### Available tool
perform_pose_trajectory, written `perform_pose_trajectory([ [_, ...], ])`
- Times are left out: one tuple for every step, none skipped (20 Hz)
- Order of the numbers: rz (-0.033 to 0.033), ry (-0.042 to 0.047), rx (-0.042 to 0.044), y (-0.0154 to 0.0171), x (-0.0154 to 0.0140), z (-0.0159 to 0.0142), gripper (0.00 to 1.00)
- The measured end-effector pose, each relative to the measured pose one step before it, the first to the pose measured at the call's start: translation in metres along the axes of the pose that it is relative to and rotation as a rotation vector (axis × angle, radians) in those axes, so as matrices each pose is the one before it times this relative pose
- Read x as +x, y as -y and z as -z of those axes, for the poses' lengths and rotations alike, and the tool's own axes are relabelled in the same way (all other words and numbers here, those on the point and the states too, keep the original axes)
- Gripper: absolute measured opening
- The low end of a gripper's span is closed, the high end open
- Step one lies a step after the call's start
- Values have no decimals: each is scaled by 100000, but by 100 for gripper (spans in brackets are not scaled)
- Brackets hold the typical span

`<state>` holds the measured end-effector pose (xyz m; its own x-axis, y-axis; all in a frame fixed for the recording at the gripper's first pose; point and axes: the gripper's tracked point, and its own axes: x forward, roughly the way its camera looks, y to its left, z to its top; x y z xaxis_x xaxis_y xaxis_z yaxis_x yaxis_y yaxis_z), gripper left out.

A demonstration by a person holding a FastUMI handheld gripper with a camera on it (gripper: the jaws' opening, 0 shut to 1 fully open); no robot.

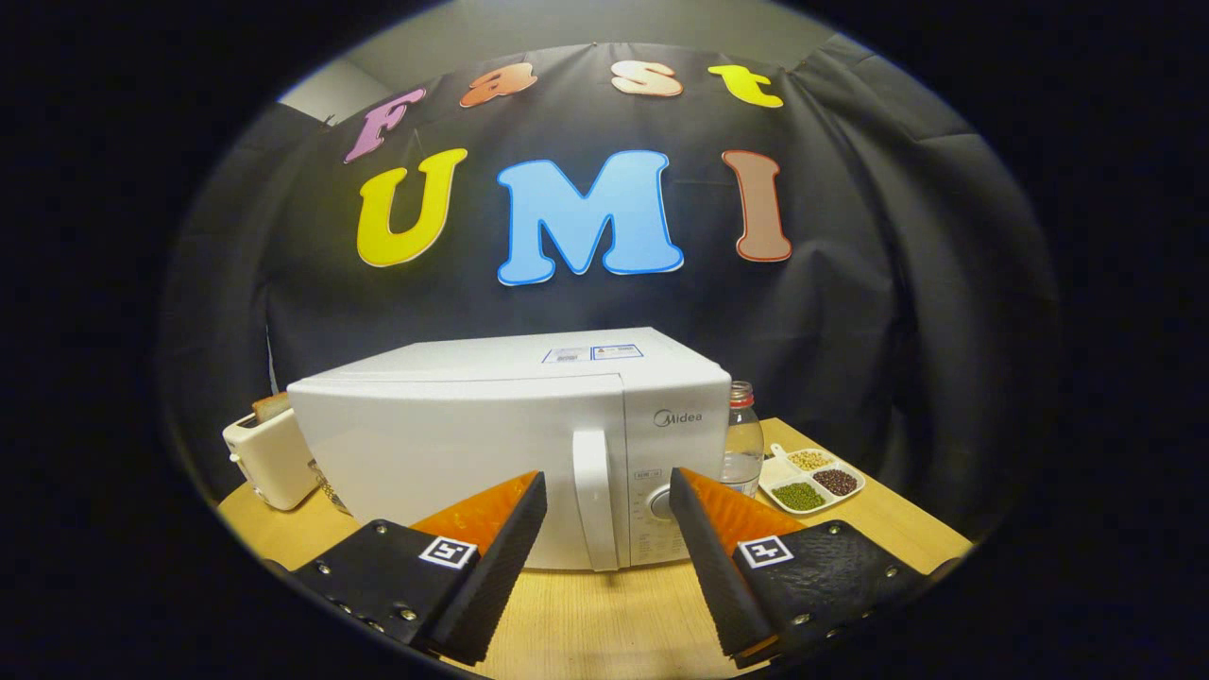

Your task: Open the microwave, put the food inside, and close the microwave door.

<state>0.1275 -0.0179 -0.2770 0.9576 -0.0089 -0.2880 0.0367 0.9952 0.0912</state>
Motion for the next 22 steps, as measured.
perform_pose_trajectory([
  [1339,-306,-368,248,617,436,84],
  [465,164,-381,38,579,234,82],
  [-434,258,-368,-183,556,371,81],
  [560,-185,-559,-83,574,242,80],
  [75,-156,-622,-97,404,355,70],
  [106,231,-805,-120,406,95,70],
  [629,-258,-937,-24,488,471,64],
  [122,-340,-676,-147,603,357,59],
  [-1553,84,-416,-584,144,64,56],
  [-1176,-499,-1086,-361,251,288,48],
  [615,176,-1865,1,-26,106,36],
  [209,-405,-1150,173,148,59,32],
  [-351,515,-902,-24,-227,-159,32],
  [-964,-443,104,-24,-83,-20,31],
  [-1185,159,196,-70,-35,31,27],
  [-1130,-643,1557,-73,-147,-134,27],
  [-1269,-115,537,56,56,262,18],
  [-1005,90,1147,8,-93,-35,18],
  [-812,-551,1024,-62,-141,84,18],
  [-467,-176,414,-53,-72,-4,18],
  [-300,543,-267,-27,-25,-14,18],
  [-535,-211,288,31,-647,-281,18],
])
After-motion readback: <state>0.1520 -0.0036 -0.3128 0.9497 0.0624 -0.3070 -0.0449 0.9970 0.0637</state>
